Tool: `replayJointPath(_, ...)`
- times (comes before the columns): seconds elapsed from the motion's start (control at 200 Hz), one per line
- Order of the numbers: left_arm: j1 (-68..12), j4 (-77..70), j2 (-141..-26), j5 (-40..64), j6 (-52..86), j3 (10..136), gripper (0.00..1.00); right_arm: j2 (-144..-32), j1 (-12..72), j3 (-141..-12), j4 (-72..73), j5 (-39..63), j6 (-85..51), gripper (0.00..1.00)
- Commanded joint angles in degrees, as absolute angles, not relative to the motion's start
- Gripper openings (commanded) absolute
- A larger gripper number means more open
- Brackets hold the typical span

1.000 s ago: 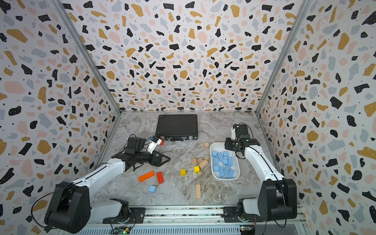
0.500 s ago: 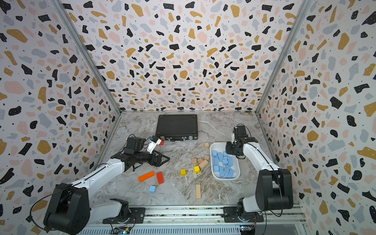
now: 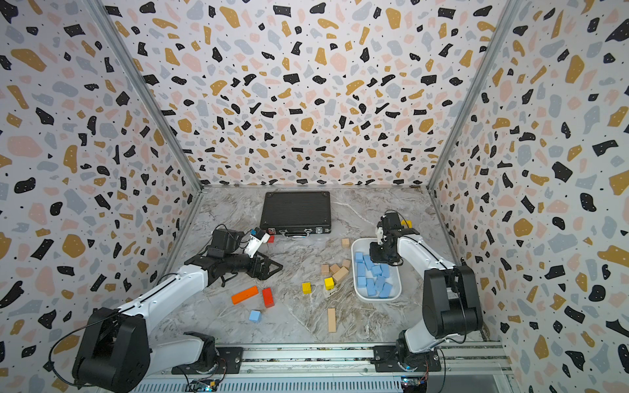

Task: Pick out the blue building blocks
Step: Place the building block in the storage box.

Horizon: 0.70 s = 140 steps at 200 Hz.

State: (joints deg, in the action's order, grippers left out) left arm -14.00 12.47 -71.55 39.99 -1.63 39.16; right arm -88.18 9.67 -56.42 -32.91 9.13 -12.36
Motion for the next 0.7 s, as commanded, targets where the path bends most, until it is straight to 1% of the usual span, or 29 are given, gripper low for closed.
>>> replayJointPath(0.0, -14.1, 12.8, -72.2, 39.7, -2.9, 40.9, 1.00, -87.6, 10.5, -56.7, -31.2, 7.7, -12.1, 0.19)
replayJointPath(0.481, -14.0, 13.4, -72.0, 39.4, -3.1, 41.1, 1.00, -89.7, 11.4, -54.9, -27.6, 8.6, -13.2, 0.20)
replayJointPath(0.696, -14.0, 13.4, -72.0, 39.2, -3.1, 41.0, 1.00, -90.3, 12.3, -54.7, -28.0, 8.7, -12.4, 0.24)
